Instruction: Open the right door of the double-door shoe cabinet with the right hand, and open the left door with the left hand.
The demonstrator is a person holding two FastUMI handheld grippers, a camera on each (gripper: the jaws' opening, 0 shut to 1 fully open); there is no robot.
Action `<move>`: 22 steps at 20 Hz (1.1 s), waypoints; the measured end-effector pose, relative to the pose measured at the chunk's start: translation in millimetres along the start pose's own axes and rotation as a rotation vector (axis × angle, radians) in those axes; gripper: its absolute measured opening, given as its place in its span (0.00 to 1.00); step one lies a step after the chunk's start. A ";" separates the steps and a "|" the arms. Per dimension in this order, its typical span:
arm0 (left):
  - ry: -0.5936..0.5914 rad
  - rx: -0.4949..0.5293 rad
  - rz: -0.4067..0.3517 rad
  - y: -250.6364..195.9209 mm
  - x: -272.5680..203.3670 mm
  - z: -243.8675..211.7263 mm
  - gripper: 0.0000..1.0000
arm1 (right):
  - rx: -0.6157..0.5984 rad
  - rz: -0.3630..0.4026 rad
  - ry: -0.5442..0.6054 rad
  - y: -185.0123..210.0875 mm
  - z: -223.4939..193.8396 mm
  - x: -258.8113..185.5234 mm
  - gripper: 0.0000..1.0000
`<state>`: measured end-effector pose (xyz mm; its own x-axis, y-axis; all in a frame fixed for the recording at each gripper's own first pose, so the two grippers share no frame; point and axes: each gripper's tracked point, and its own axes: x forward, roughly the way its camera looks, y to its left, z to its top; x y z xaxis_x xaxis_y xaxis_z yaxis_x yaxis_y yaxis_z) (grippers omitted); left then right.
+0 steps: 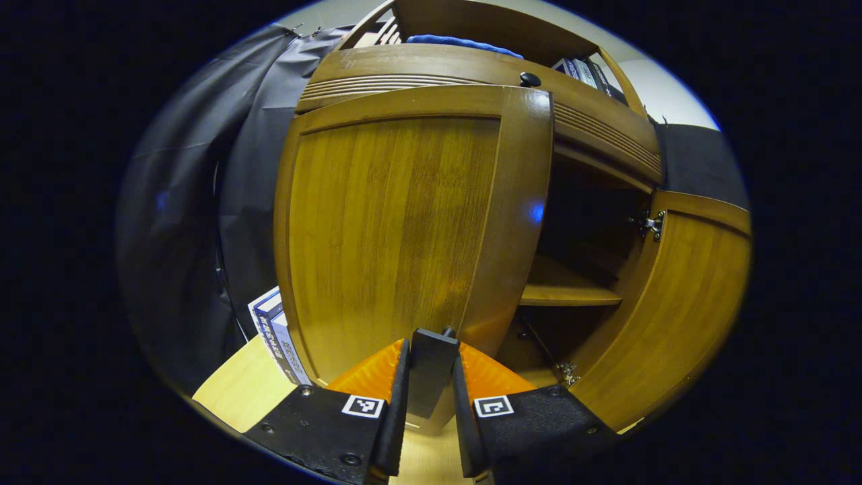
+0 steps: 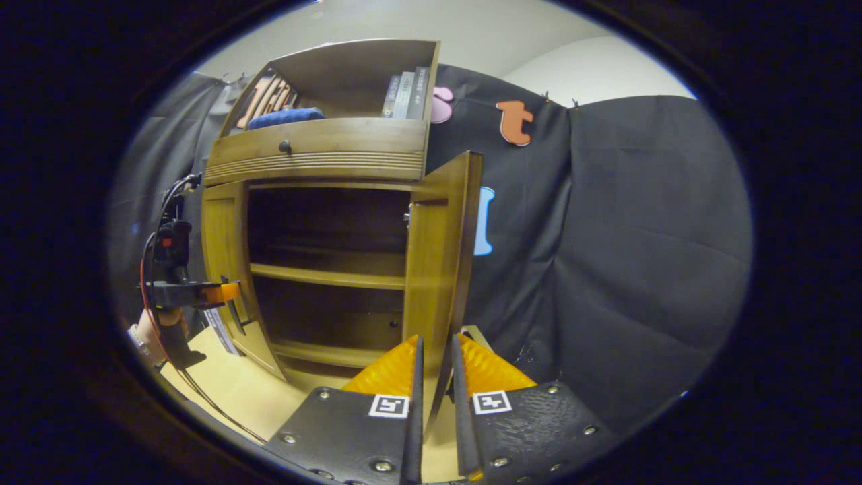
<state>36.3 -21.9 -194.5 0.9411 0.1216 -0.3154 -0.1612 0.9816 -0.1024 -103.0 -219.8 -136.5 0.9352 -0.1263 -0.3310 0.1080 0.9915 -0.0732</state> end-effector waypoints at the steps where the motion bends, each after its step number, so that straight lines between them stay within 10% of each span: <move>1: -0.002 -0.002 0.001 2.5 -4.8 -0.6 0.35 | -0.004 0.011 0.002 3.7 -0.5 1.5 0.20; 22: -0.011 -0.067 0.076 57.3 -80.6 -3.2 0.35 | -0.037 0.273 0.036 95.9 -9.1 34.1 0.20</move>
<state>-49.8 24.1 -177.9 0.9284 0.1976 -0.3147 -0.2516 0.9575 -0.1411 -63.8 -129.3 -163.3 0.9151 0.1435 -0.3768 -0.1594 0.9872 -0.0110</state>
